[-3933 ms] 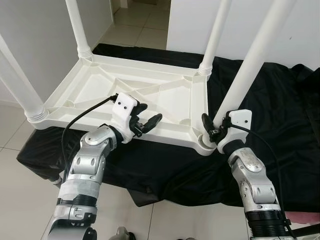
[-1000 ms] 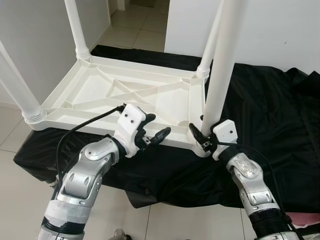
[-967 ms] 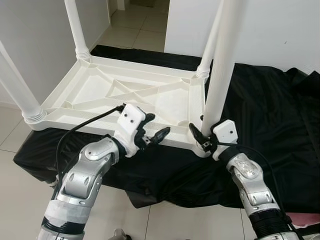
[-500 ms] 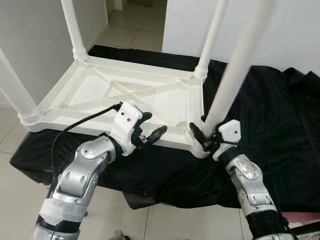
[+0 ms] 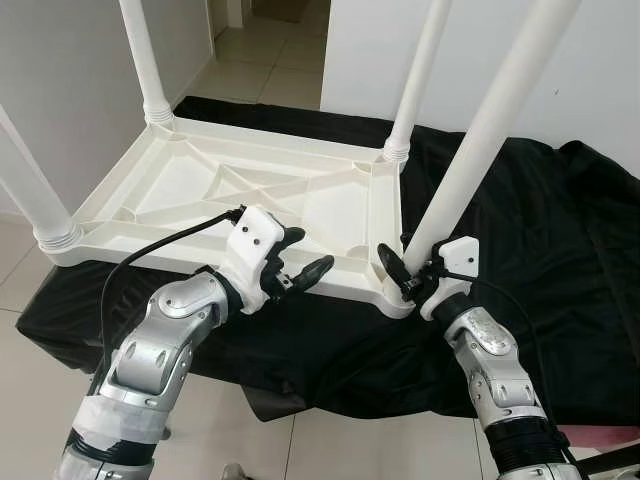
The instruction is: Building children table
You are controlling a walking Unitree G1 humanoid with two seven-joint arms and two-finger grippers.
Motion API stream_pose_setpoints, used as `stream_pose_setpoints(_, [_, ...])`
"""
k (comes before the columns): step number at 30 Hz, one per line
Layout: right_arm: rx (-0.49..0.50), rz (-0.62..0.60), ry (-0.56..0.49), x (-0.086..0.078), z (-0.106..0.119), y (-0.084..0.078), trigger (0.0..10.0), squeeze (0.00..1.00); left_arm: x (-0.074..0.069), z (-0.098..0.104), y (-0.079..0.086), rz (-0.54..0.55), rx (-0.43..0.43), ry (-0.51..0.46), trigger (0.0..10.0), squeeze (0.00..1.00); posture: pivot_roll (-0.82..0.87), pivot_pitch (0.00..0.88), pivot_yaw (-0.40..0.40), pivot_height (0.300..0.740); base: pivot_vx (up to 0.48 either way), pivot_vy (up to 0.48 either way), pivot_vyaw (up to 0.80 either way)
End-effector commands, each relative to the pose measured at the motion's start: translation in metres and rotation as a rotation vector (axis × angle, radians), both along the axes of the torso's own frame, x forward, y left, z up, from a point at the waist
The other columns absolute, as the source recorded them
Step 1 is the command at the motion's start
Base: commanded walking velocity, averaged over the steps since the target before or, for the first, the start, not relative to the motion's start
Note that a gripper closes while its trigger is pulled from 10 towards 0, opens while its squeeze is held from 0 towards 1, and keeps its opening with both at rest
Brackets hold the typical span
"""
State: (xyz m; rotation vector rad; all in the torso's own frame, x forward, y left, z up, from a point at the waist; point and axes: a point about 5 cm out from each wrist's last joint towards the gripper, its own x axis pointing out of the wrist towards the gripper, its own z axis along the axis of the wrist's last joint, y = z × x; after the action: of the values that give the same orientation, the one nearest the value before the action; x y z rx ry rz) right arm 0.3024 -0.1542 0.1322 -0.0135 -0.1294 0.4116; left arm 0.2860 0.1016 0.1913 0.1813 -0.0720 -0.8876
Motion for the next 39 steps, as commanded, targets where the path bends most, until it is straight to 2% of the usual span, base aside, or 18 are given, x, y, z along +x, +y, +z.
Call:
stream_pose_setpoints(1, [-0.029, -0.033, 0.198, -0.009, -0.039, -0.004, 10.0, 0.00, -0.005, 0.002, -0.004, -0.076, 0.003, -0.011, 10.0, 0.00, 0.02, 0.059, -0.032, 0.740, 0.000, 0.000, 0.00])
stream_pose_setpoints(4, [-0.036, -0.015, 0.170, -0.013, -0.038, 0.000, 10.0, 0.00, -0.005, 0.002, -0.004, -0.073, 0.003, -0.011, 10.0, 0.00, 0.03, 0.061, -0.036, 0.740, 0.000, 0.000, 0.00])
stream_pose_setpoints(8, [0.002, -0.025, 0.169, -0.016, -0.037, 0.002, 10.0, 0.00, -0.006, 0.002, -0.003, -0.071, 0.004, -0.012, 10.0, 0.00, 0.03, 0.062, -0.037, 0.740, 0.000, 0.000, 0.00])
stream_pose_setpoints(10, [0.027, -0.144, 0.166, -0.014, -0.033, 0.006, 10.0, 0.00, -0.006, 0.001, -0.002, -0.068, 0.006, -0.012, 10.0, 0.00, 0.02, 0.063, -0.041, 0.740, 0.000, 0.000, 0.00])
stream_pose_setpoints(11, [0.027, -0.144, 0.166, -0.014, -0.033, 0.006, 10.0, 0.00, -0.006, 0.001, -0.002, -0.068, 0.006, -0.012, 10.0, 0.00, 0.02, 0.063, -0.041, 0.740, 0.000, 0.000, 0.00])
stream_pose_setpoints(12, [0.042, -0.218, 0.168, -0.013, -0.031, 0.011, 10.0, 0.00, -0.005, 0.001, -0.002, -0.067, 0.006, -0.012, 10.0, 0.00, 0.02, 0.064, -0.042, 0.740, 0.000, 0.000, 0.00])
stream_pose_setpoints(13, [0.042, -0.218, 0.168, -0.013, -0.031, 0.011, 10.0, 0.00, -0.005, 0.001, -0.002, -0.067, 0.006, -0.012, 10.0, 0.00, 0.02, 0.064, -0.042, 0.740, 0.000, 0.000, 0.00])
stream_pose_setpoints(14, [0.062, -0.325, 0.178, -0.014, -0.030, 0.018, 10.0, 0.00, -0.005, 0.002, -0.002, -0.066, 0.006, -0.013, 10.0, 0.00, 0.02, 0.065, -0.044, 0.740, 0.000, 0.000, 0.00])
stream_pose_setpoints(15, [0.067, -0.381, 0.192, -0.015, -0.032, 0.019, 10.0, 0.00, -0.006, 0.002, -0.002, -0.065, 0.005, -0.013, 10.0, 0.00, 0.03, 0.066, -0.047, 0.740, 0.000, 0.000, 0.00])
stream_pose_setpoints(16, [0.067, -0.381, 0.192, -0.015, -0.032, 0.019, 10.0, 0.00, -0.006, 0.002, -0.002, -0.065, 0.005, -0.013, 10.0, 0.00, 0.03, 0.066, -0.047, 0.740, 0.000, 0.000, 0.00])
stream_pose_setpoints(18, [0.092, -0.475, 0.226, -0.016, -0.035, 0.025, 10.0, 0.00, -0.006, 0.002, -0.002, -0.063, 0.004, -0.014, 10.0, 0.00, 0.03, 0.068, -0.051, 0.740, 0.000, 0.000, 0.00])
stream_pose_setpoints(20, [0.107, -0.495, 0.243, -0.017, -0.036, 0.030, 10.0, 0.00, -0.006, 0.002, -0.002, -0.062, 0.003, -0.014, 10.0, 0.00, 0.03, 0.069, -0.052, 0.740, 0.000, 0.000, 0.00])
stream_pose_setpoints(22, [0.122, -0.467, 0.240, -0.017, -0.032, 0.039, 10.0, 0.00, -0.007, 0.002, -0.002, -0.059, 0.001, -0.013, 10.0, 0.00, 0.03, 0.069, -0.054, 0.740, 0.000, 0.000, 0.00])
stream_pose_setpoints(28, [0.114, -0.475, 0.246, -0.018, -0.031, 0.037, 10.0, 0.00, -0.007, 0.002, -0.002, -0.055, 0.003, -0.015, 10.0, 0.00, 0.04, 0.073, -0.056, 0.740, 0.000, 0.000, 0.00])
stream_pose_setpoints(33, [0.109, -0.432, 0.170, -0.018, -0.020, 0.043, 10.0, 0.00, -0.007, 0.002, 0.000, -0.040, 0.001, -0.018, 10.0, 0.00, 0.04, 0.076, -0.060, 0.740, 0.000, 0.000, 0.00])
stream_pose_setpoints(39, [0.094, -0.389, 0.150, -0.022, -0.018, 0.042, 10.0, 0.00, -0.005, 0.003, 0.001, -0.028, -0.004, -0.024, 10.0, 0.00, 0.03, 0.080, -0.066, 0.740, 0.000, 0.000, 0.00])
